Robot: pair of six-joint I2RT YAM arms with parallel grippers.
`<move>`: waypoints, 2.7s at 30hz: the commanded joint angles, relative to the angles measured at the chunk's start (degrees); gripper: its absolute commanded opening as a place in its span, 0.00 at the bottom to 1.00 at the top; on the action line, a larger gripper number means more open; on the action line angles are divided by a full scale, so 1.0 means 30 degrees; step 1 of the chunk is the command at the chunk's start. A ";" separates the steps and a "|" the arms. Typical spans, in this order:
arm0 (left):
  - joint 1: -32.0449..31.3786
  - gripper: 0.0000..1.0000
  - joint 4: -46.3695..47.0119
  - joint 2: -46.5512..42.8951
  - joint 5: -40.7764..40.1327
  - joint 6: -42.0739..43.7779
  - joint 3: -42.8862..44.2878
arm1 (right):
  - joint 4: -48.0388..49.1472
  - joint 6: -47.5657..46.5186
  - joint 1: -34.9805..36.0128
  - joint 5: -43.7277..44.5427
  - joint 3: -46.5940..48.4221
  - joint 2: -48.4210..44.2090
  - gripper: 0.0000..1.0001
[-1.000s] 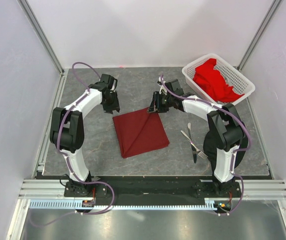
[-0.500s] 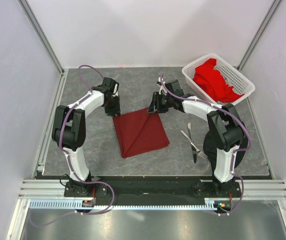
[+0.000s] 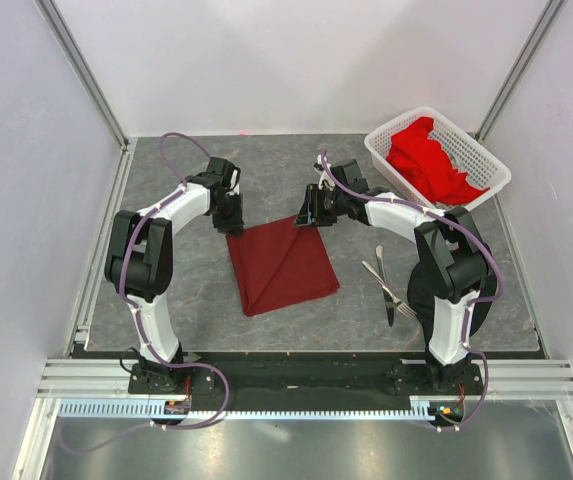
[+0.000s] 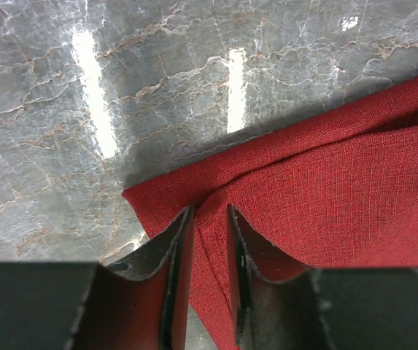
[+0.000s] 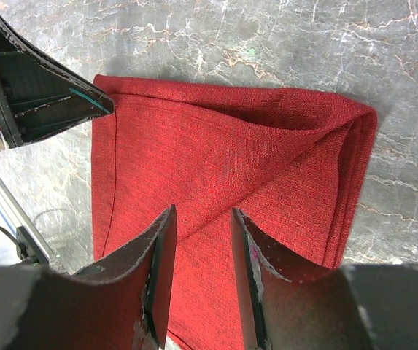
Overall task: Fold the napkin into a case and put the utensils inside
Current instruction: Smooth out the upper triangle-folded napkin at the center of the board.
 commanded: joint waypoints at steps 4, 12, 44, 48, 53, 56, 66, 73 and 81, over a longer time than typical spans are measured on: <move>-0.0031 0.20 0.0191 0.0301 -0.0358 0.0471 0.0338 | 0.0729 0.0002 0.0131 -0.0491 -0.0089 -0.0114 0.43; -0.0031 0.09 -0.0483 -0.0344 -0.1736 0.0149 0.0514 | 0.0701 -0.0233 0.0630 -0.0901 0.0262 0.0793 0.42; -0.0030 0.07 -0.0953 0.0182 -0.2586 0.0266 0.1188 | 0.1140 0.0119 0.0220 -0.0579 0.3485 0.3900 0.29; -0.0001 0.09 -0.1070 0.0126 -0.2556 0.0120 0.1247 | 0.1198 -0.0027 0.0044 -0.0696 0.3456 0.4222 0.28; -0.0439 0.35 -0.1860 -0.2383 -0.4338 -0.0962 0.1073 | 0.1316 0.0002 0.0044 -0.0813 0.3339 0.4164 0.28; -0.1784 0.42 -0.2065 -0.4059 -0.5307 -0.1753 0.0136 | 0.1404 0.0119 0.0015 -0.0842 0.3310 0.4076 0.28; -0.5711 0.19 -0.0633 -0.8925 -0.2704 -0.5735 -0.6306 | 0.1842 0.0674 0.0073 -0.1456 0.2813 0.3462 0.27; -0.6212 0.14 0.1184 -1.0773 -0.1478 -0.6940 -0.9822 | 0.2429 0.1026 0.0658 -0.1750 0.1642 0.2494 0.27; -0.6476 0.14 0.2182 -1.1857 -0.0798 -0.8024 -1.1758 | 0.3305 0.1552 0.2122 -0.1868 -0.0027 0.1352 0.27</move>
